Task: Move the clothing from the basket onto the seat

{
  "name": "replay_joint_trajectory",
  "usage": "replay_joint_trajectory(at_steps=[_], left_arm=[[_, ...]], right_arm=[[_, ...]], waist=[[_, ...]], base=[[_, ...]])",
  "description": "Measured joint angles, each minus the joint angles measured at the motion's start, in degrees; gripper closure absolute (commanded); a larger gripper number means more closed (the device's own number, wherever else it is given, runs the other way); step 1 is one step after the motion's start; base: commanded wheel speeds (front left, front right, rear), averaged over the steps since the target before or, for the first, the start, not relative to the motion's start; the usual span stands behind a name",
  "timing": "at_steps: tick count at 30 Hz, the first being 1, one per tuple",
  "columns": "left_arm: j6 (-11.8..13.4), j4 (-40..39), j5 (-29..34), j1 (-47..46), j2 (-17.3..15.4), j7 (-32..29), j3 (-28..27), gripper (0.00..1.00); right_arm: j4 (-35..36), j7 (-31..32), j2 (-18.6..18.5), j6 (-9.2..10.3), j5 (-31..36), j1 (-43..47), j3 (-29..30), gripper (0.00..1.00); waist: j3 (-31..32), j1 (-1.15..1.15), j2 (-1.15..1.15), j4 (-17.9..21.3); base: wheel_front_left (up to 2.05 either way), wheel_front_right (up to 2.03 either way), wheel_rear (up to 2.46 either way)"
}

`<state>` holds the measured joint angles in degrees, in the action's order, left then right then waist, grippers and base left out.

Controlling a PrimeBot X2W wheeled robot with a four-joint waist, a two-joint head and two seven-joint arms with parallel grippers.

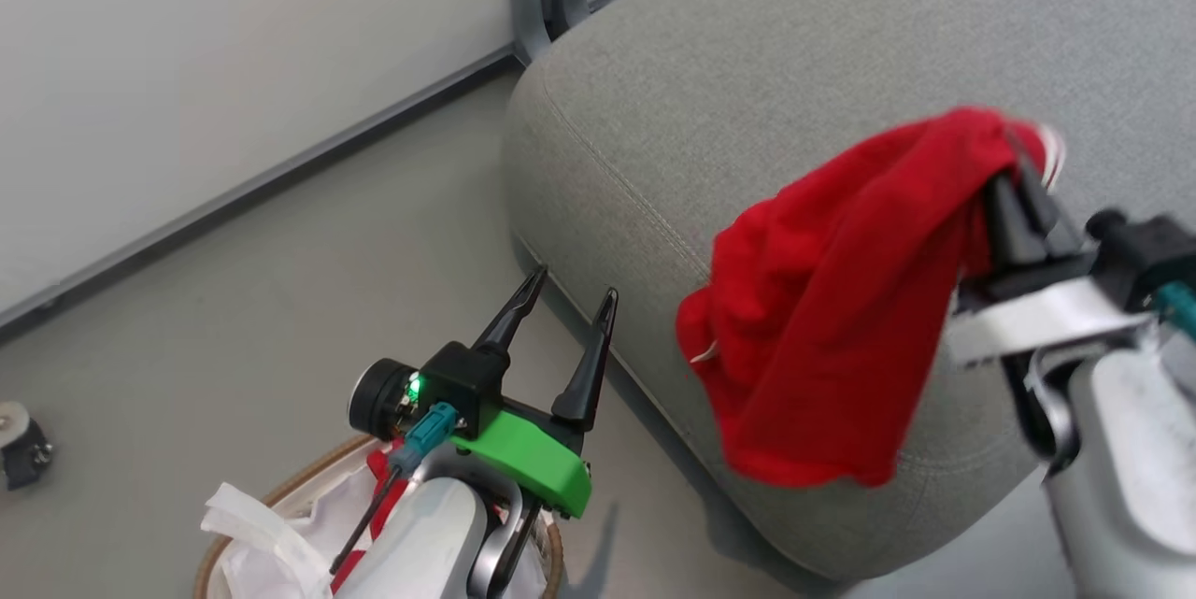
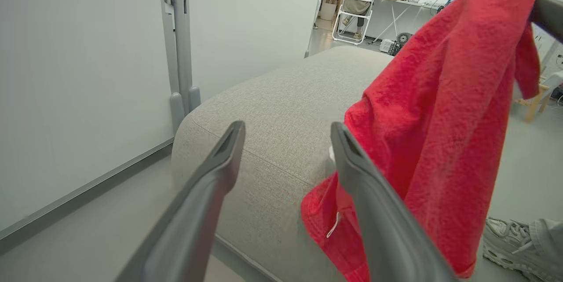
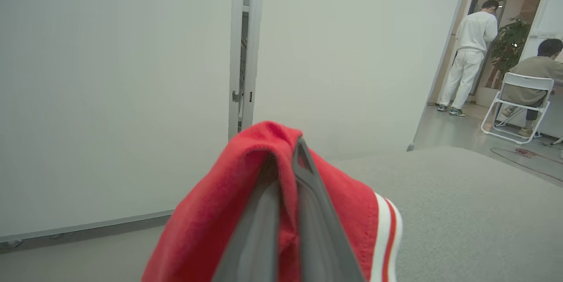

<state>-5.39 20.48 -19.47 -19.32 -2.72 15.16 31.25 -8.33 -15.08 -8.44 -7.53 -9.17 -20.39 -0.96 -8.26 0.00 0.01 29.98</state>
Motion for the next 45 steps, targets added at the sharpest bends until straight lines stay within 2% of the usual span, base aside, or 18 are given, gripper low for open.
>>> replay_joint_trajectory(at_steps=[4,9,15,20,23,27,31,38,39,40,41,42,45], left_arm=[[-0.1,0.1,0.9,-0.5,0.0,0.0,0.4,0.00],[-0.6,0.5,2.6,-2.9,0.0,0.0,1.6,0.00],[-1.3,1.0,5.0,-6.3,0.0,0.0,2.8,0.00],[-1.7,0.5,6.0,-9.5,-0.1,0.0,5.8,0.00],[-1.8,-0.2,5.9,-11.5,0.0,0.0,7.3,0.00],[-1.9,-0.7,5.6,-13.1,-0.1,0.0,8.5,0.00],[-1.9,-1.0,5.3,-13.5,-0.1,0.0,9.0,0.00],[-1.9,-0.7,5.3,-13.6,-0.1,0.0,8.2,0.00],[-1.9,-0.5,5.3,-13.6,-0.1,0.0,7.9,0.00],[-1.9,-0.3,5.3,-13.6,-0.1,0.0,7.7,0.00],[-1.9,0.0,5.3,-13.5,-0.1,0.0,7.5,0.00],[-1.9,0.2,5.3,-13.3,-0.1,0.0,7.2,0.00],[-1.9,0.8,5.7,-11.9,-0.1,0.0,6.6,0.00]], right_arm=[[-0.2,0.0,-5.0,0.00,1.5,-8.0,-1.2,1.00],[-2.3,0.0,-10.5,0.00,3.2,-18.6,0.1,1.00],[-6.4,0.0,-14.9,0.00,5.9,-30.1,2.7,1.00],[-12.7,-0.1,-18.3,0.00,9.3,-36.9,6.5,1.00],[-15.2,-0.1,-18.6,0.00,11.3,-38.9,9.1,1.00],[-19.3,-0.1,-16.7,0.00,12.4,-38.7,12.1,1.00],[-24.2,-0.1,-13.3,-0.01,14.7,-33.4,13.9,1.00],[-32.1,-0.1,-9.4,0.00,17.6,-23.0,23.8,1.00],[-32.2,-0.1,-8.7,0.00,17.8,-21.5,24.8,0.93],[-32.1,-0.1,-8.1,0.00,17.8,-20.4,25.6,0.72],[-31.5,-0.1,-7.5,0.00,17.9,-19.1,26.3,0.39],[-30.9,-0.1,-7.2,0.00,17.9,-17.6,26.7,0.01],[-29.6,-0.1,-6.0,0.00,17.9,-13.7,27.3,0.00]], waist=[[-2.5,0.00,0.00,0.5],[-6.1,0.00,0.00,0.0],[-11.3,0.00,0.00,-2.2],[-15.7,0.00,0.00,-5.1],[-17.9,0.00,0.00,-7.2],[-20.4,0.00,0.00,-10.3],[-22.5,0.01,0.00,-13.2],[-24.7,0.01,0.00,-16.9],[-24.7,0.01,0.00,-17.2],[-24.6,0.01,0.00,-17.3],[-24.3,0.01,0.00,-17.4],[-24.0,0.01,0.00,-17.5],[-22.8,0.01,0.00,-17.4]], base=[[0.00,0.00,0.00],[0.00,0.00,0.00],[0.00,0.00,0.00],[0.00,0.00,0.00],[0.00,0.00,0.00],[0.00,0.00,0.00],[0.00,0.00,0.00],[0.00,0.00,0.00],[0.00,0.00,0.00],[0.00,0.00,0.00],[0.00,0.00,0.00],[0.00,0.00,0.00],[0.00,0.00,0.00]])
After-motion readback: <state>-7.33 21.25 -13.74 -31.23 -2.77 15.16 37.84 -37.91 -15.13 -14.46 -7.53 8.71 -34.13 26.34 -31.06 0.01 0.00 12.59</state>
